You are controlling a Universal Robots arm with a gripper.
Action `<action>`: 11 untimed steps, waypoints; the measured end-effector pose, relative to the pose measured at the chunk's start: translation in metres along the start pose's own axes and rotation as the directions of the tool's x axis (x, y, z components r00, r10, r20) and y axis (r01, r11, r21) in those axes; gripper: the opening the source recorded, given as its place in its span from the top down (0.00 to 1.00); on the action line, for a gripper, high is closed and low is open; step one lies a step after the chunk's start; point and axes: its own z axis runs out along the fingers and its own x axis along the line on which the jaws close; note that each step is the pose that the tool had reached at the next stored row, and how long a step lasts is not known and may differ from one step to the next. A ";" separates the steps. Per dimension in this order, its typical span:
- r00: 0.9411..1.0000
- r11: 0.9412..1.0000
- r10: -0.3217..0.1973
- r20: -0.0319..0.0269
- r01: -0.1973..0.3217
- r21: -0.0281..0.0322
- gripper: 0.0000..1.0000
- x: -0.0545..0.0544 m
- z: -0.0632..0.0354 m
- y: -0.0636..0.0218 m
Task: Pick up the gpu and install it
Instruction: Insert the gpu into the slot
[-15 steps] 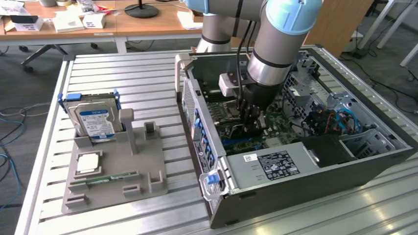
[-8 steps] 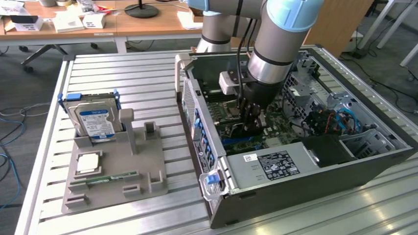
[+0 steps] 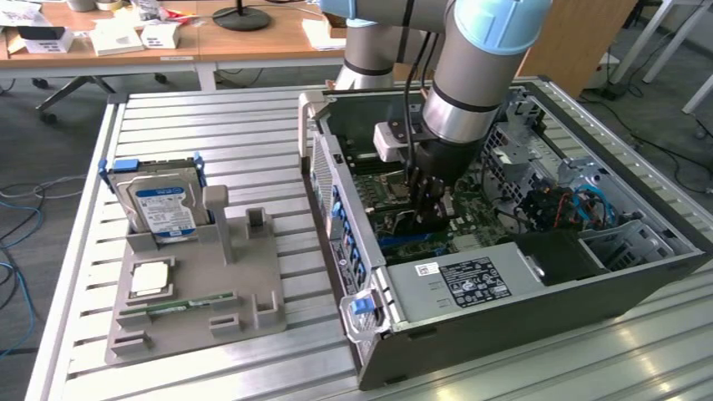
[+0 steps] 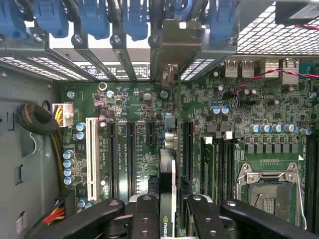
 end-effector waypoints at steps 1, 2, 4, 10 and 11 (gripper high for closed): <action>1.000 1.000 0.000 0.000 0.000 0.001 0.73 0.000 0.0003 0.0000; 1.000 1.000 0.000 0.000 0.000 0.002 0.73 0.000 0.0005 0.0000; 1.000 1.000 -0.001 0.000 0.001 0.003 0.73 0.000 0.0008 0.0000; 1.000 1.000 -0.002 0.000 0.002 0.005 0.73 0.000 0.0017 0.0003; 1.000 1.000 -0.002 0.000 0.002 0.005 0.73 0.000 0.0019 0.0004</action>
